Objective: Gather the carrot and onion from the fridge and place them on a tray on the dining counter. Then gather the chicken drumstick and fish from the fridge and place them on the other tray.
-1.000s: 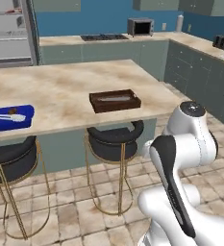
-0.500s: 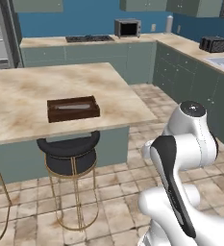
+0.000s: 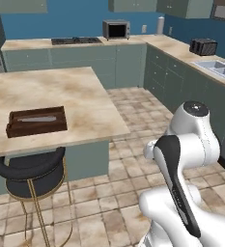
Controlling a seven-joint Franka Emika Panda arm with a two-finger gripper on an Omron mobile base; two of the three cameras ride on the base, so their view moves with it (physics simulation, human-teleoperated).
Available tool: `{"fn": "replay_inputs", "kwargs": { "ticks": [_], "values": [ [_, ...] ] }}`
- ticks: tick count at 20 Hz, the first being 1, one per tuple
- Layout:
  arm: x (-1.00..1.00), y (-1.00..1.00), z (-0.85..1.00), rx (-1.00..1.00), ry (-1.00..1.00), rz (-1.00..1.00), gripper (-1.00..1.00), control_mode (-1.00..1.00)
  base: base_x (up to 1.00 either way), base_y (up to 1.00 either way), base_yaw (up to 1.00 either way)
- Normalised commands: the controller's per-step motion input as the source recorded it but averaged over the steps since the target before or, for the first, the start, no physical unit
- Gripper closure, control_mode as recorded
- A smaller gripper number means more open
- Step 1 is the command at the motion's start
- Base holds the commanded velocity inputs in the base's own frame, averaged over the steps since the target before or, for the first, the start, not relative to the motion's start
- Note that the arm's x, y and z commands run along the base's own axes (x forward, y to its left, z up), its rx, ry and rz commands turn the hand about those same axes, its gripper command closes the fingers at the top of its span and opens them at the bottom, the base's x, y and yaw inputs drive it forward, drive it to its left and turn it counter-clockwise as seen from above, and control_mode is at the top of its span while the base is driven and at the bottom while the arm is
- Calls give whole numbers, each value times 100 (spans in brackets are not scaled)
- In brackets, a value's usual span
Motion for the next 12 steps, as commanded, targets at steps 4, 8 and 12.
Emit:
{"fn": "replay_inputs", "kwargs": {
  "ticks": [4,8,12],
  "values": [
    [0,0,0,0,0,0,-100,100,77,-100,10],
    [0,0,0,0,0,0,-100,100,72,-100,7],
    [0,0,0,0,0,0,-100,100,-13,-100,1]
  ]
}}
